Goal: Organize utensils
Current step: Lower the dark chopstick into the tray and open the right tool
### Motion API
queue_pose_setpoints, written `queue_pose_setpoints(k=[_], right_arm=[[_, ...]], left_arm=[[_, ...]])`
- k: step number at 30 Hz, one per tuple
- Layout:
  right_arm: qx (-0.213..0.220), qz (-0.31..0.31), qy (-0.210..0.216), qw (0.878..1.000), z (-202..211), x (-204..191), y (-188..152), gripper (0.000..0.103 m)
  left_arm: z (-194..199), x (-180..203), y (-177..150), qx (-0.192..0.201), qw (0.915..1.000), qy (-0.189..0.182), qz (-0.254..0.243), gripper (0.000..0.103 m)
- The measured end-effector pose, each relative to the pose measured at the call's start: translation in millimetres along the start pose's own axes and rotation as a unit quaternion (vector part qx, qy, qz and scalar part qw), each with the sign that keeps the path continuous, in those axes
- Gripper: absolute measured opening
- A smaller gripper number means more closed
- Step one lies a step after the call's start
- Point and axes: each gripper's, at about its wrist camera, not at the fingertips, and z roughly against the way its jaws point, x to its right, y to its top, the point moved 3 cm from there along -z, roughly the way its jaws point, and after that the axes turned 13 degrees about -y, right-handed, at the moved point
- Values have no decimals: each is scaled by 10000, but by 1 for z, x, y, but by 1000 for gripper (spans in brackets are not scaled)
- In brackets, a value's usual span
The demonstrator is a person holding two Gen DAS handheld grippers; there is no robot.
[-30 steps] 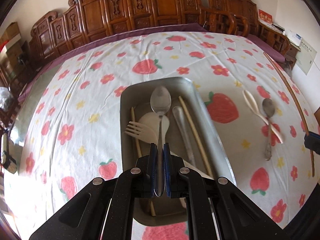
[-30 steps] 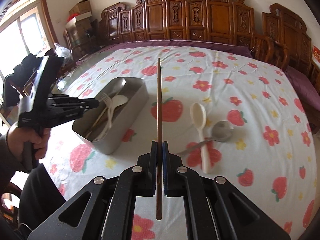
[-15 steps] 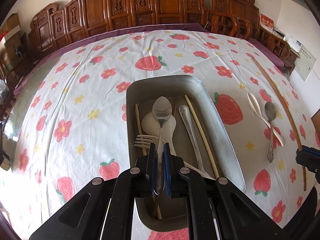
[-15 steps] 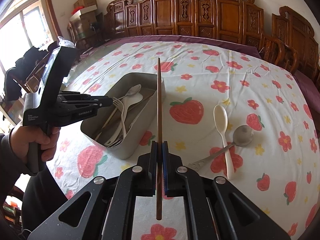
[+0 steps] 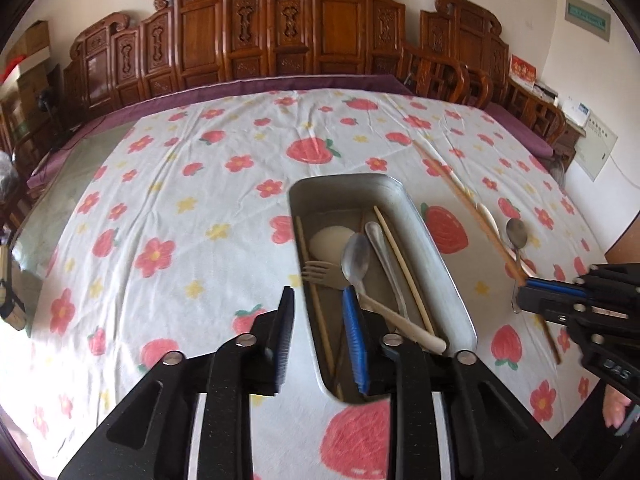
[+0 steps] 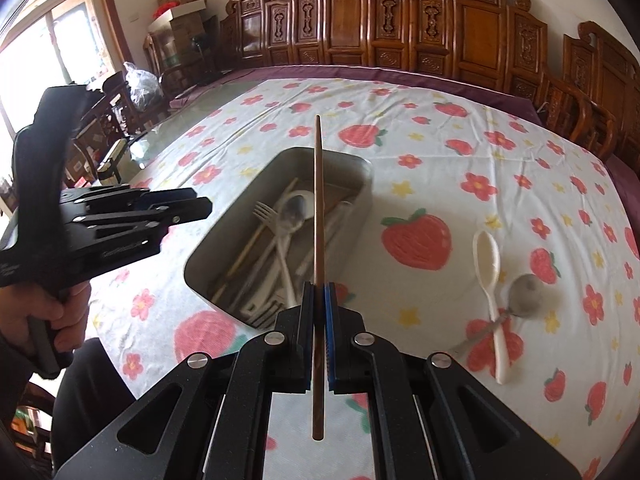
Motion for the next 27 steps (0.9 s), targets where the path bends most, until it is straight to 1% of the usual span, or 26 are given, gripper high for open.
queue_pose_setpoints(k=[2, 4, 6, 8, 10, 12, 14, 15, 17, 20, 27], right_arm=[[2, 11, 27, 10000, -3, -7, 4, 6], [-7, 23, 45, 10000, -7, -14, 8, 6], [-16, 37, 43, 10000, -11, -21, 12, 6], [-47, -2, 58, 10000, -16, -25, 16, 6], [-87, -62, 82, 9999, -21, -27, 21, 6], [-110, -105, 85, 9998, -24, -29, 25, 6], [-167, -187, 92, 9996, -31, -30, 30, 6], [-188, -217, 100, 9995, -33, -30, 31, 6], [-206, -296, 109, 9993, -37, -30, 34, 6], [-254, -363, 121, 9989, -43, -31, 36, 6], [-367, -453, 121, 9982, -62, -33, 34, 6]], left_arm=[[8, -6, -4, 99, 9999, 5, 71, 39], [15, -12, -8, 174, 9998, 59, 110, 43], [18, -19, -10, 195, 9996, 83, 181, 44], [23, -26, -10, 286, 9992, 160, 227, 64], [28, -30, -8, 439, 9985, 258, 208, 71], [31, -31, -7, 475, 9984, 276, 137, 76], [36, -32, -5, 588, 9977, 304, 115, 84], [38, -33, -5, 618, 9976, 292, 120, 84], [42, -35, -4, 662, 9972, 315, 135, 90], [44, -35, -3, 704, 9968, 352, 105, 92], [41, -30, -5, 705, 9969, 350, 56, 92]])
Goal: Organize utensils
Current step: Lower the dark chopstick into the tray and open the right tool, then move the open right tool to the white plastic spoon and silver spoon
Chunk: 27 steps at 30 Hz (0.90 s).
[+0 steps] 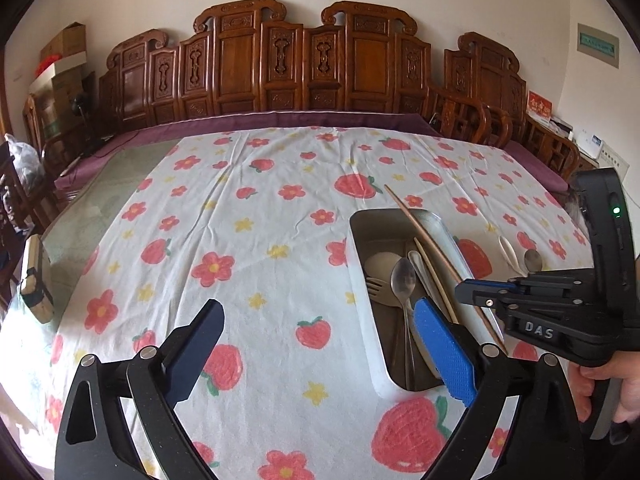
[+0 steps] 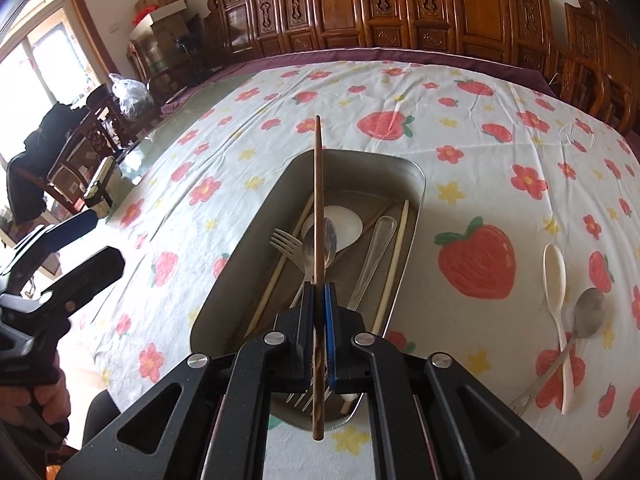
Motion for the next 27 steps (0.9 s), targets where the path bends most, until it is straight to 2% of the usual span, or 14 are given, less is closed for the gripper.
queue_pose_setpoints(k=[8, 12, 16, 18, 22, 24, 27], right_arm=[[149, 190, 3, 9997, 8, -2, -7, 9], [263, 72, -29, 9996, 23, 15, -13, 9], [397, 59, -252, 9989, 41, 41, -28, 9], [434, 36, -356, 9984, 48, 56, -36, 15], [400, -119, -624, 9972, 59, 94, -57, 19], [364, -214, -760, 9962, 61, 110, -67, 27], [272, -401, -914, 9946, 63, 134, -80, 32]], left_arm=[[0, 12, -2, 9, 9999, -145, -70, 92], [-1, 21, -4, -32, 9997, -185, -138, 92], [-1, 32, -6, -40, 9994, -259, -227, 93], [-1, 39, -7, -46, 9991, -311, -296, 93], [-3, 57, -12, -92, 9979, -427, -472, 93], [-5, 65, -15, -137, 9970, -491, -580, 93], [-8, 77, -20, -198, 9956, -530, -745, 93]])
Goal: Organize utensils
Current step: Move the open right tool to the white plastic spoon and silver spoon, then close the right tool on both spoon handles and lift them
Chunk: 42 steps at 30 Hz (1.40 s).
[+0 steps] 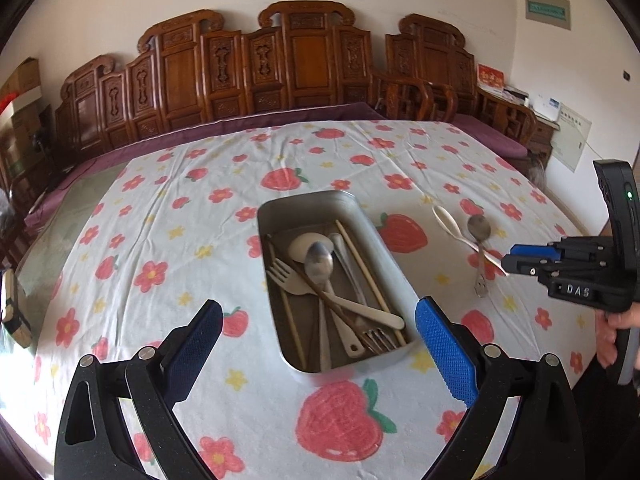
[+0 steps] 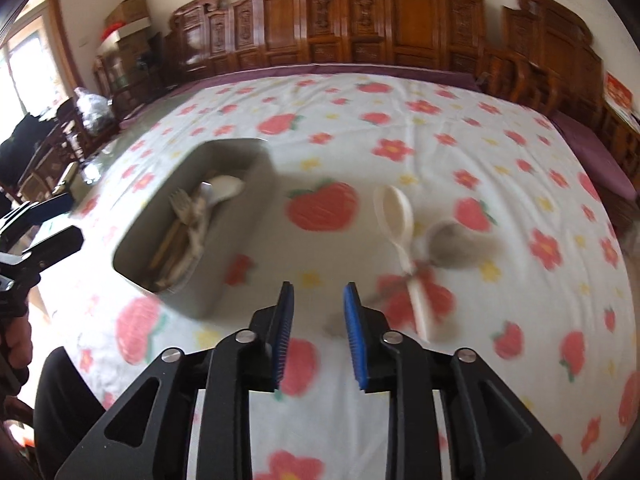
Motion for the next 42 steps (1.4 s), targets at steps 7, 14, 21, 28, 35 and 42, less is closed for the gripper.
queue_pose_setpoints(k=[7, 14, 21, 28, 35, 42], right_arm=[[-200, -214, -205, 9994, -11, 30, -12, 34], [-404, -471, -320, 9976, -47, 41, -1, 34], [-541, -674, -307, 9958, -77, 45, 17, 34], [-863, -684, -357, 9933, -99, 42, 27, 34], [-813, 59, -802, 9934, -100, 20, 25, 32], [-902, -204, -671, 9935, -90, 36, 14, 12]], left_arm=[[-6, 24, -6, -91, 9997, -148, -158, 93], [-7, 40, -8, -121, 9993, -269, -237, 93], [-11, 42, 5, -100, 9996, -241, -125, 93], [-14, 32, 21, -23, 9996, -202, 185, 93], [-16, 37, 19, -31, 9998, -170, 140, 93], [-20, 49, 13, -130, 9998, -156, -36, 93]])
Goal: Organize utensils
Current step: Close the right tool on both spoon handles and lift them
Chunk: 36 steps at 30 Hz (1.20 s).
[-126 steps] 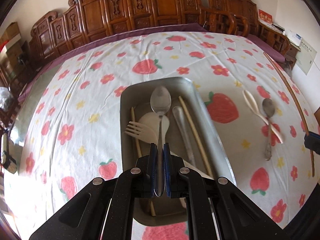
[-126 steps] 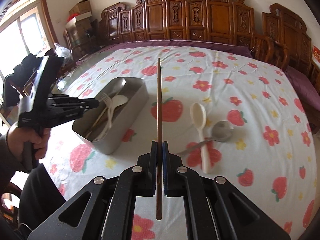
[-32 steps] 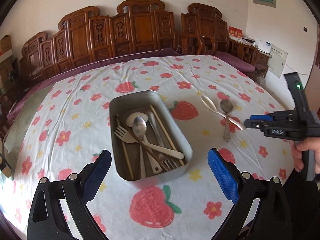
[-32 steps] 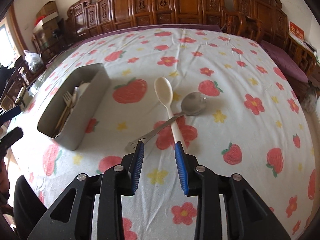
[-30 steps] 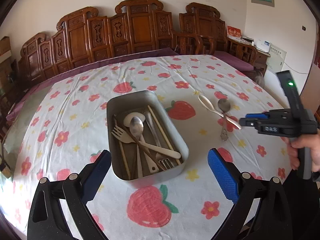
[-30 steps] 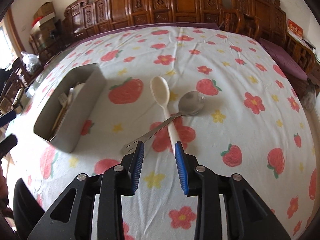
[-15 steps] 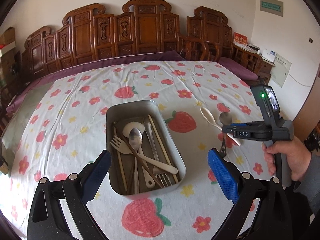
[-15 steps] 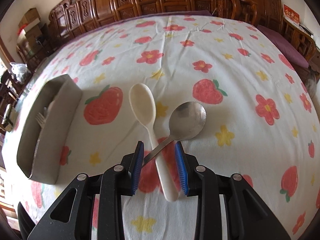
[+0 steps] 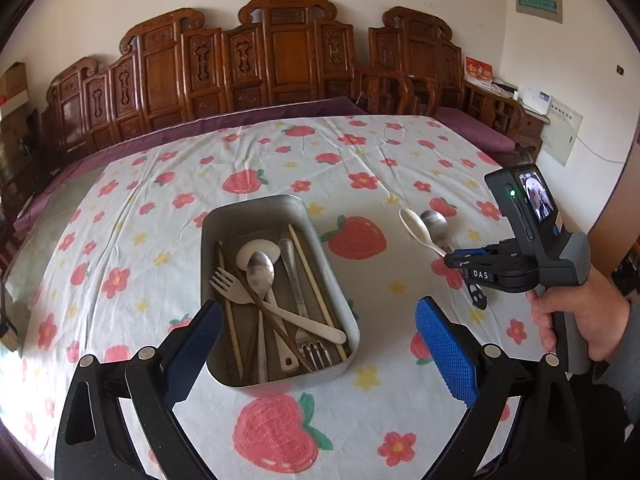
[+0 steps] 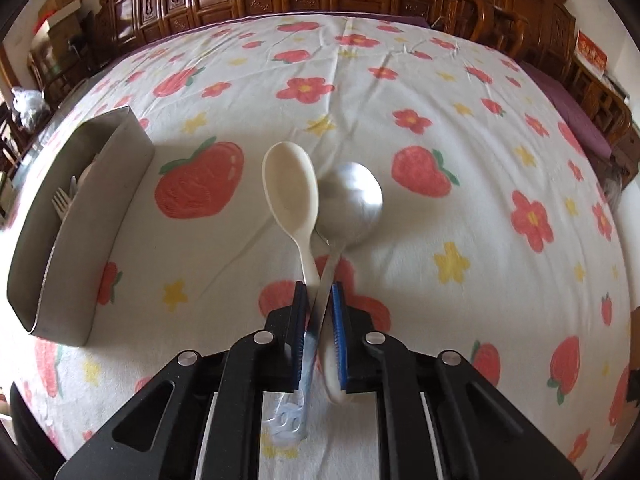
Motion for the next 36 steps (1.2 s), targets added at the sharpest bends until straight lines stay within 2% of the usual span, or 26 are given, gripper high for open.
queue_pose_setpoints(k=[6, 11, 17, 23, 29, 36], right_arm=[[56, -77, 122, 9999, 9, 11, -11, 11], [107, -233, 405, 9989, 22, 24, -21, 11], [-7, -162, 699, 9974, 28, 27, -41, 11], [-28, 79, 749, 9972, 30, 22, -58, 11], [-78, -34, 817, 9966, 24, 22, -61, 13], [-93, -199, 879, 9959, 17, 25, -49, 15]], left_arm=[[-6, 14, 0, -65, 9999, -73, -92, 93], [-15, 31, 1, -138, 9996, -165, -166, 93], [-29, 54, 1, -232, 9989, -252, -309, 93], [-38, 67, -3, -331, 9982, -284, -409, 93], [-39, 69, -5, -369, 9980, -254, -435, 93], [-36, 65, -5, -343, 9984, -236, -377, 93]])
